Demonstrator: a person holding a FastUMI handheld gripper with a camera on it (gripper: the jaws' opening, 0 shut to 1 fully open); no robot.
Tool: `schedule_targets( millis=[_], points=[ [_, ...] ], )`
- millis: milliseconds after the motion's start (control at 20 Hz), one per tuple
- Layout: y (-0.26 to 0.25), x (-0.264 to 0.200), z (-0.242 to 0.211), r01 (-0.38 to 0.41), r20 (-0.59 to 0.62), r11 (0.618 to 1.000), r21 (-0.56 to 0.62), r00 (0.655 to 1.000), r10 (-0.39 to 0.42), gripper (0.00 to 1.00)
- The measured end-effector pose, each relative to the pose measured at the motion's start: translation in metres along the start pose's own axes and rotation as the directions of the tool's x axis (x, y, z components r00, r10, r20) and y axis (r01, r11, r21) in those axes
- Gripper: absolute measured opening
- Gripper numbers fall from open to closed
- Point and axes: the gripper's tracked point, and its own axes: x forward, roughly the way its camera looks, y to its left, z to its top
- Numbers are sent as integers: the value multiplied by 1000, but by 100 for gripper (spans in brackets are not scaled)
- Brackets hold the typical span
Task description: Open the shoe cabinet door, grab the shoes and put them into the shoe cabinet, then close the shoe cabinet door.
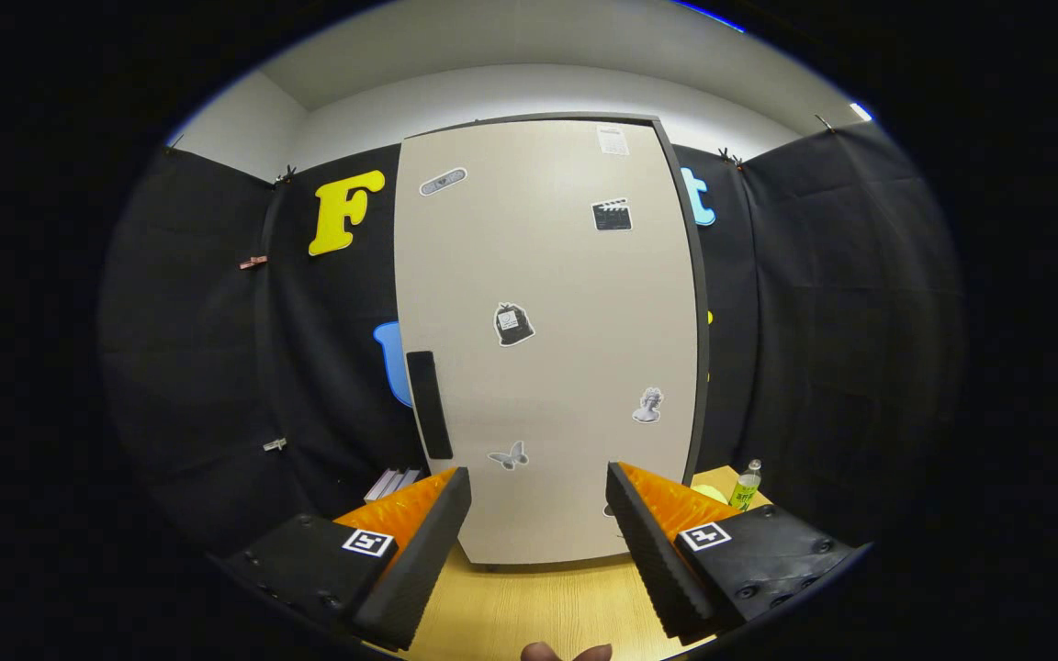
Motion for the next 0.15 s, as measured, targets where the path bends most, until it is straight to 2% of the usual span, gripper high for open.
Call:
schedule_targets(
  millis=[150],
  points=[
    [0,0,1,-1,3,1000,0,1000,1,97]
  ],
)
